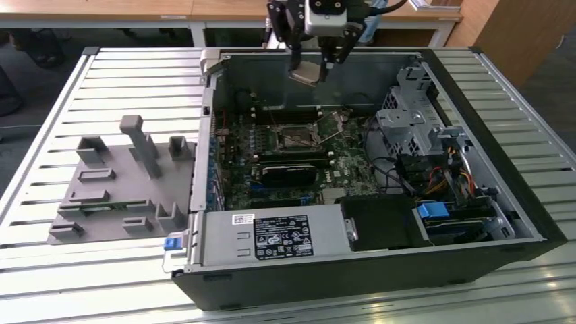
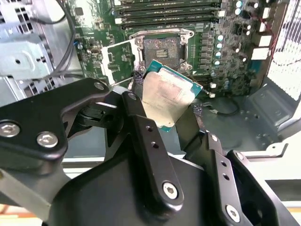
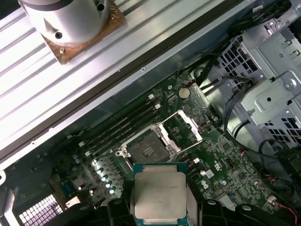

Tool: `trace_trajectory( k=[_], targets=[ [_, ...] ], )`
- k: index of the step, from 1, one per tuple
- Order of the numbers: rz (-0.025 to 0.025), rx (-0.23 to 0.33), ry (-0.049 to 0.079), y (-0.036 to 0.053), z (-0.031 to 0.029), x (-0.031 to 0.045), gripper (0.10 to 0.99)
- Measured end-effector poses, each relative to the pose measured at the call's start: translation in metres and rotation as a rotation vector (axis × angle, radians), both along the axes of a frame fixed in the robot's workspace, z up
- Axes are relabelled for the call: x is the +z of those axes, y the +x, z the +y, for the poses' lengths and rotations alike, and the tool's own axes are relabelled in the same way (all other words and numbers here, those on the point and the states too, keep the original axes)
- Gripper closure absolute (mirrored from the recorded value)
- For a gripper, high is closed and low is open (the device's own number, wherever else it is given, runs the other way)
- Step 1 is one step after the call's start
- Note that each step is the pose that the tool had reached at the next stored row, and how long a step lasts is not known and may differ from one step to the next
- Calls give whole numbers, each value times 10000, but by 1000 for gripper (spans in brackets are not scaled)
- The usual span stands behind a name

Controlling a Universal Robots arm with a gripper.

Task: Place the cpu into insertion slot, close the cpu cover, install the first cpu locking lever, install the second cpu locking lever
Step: 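Place the cpu into insertion slot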

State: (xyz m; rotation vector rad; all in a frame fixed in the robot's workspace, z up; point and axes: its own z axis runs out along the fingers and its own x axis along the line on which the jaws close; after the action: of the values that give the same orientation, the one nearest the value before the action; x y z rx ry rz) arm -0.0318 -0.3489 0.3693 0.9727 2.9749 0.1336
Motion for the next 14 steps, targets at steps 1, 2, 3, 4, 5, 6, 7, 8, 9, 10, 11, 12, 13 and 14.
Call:
trace_trajectory(
  k=[1,2,3,4,5,6,7,8,9,10,11,12,13,14],
  targets=[
    [0,-136,0,0,0,-1,557],
    [0,-267,-1,0,1,-2,557],
    [-1,-412,0,0,1,-4,557],
    [-1,-551,-1,0,1,-5,557],
    [-1,-695,-1,0,1,-7,557],
    [0,-854,-1,0,2,-8,557],
    [-1,-1005,-1,0,2,-10,557],
    [0,-1157,-1,0,2,-12,557],
    [-1,-1309,-1,0,2,-14,557],
    [-1,-1462,-1,0,2,-15,557],
    [0,-1611,-1,0,2,-17,557],
    [0,-1772,0,0,3,-19,557],
    [0,-1922,-1,0,3,-20,557],
    [0,-2073,-1,0,3,-22,557]
  ],
)
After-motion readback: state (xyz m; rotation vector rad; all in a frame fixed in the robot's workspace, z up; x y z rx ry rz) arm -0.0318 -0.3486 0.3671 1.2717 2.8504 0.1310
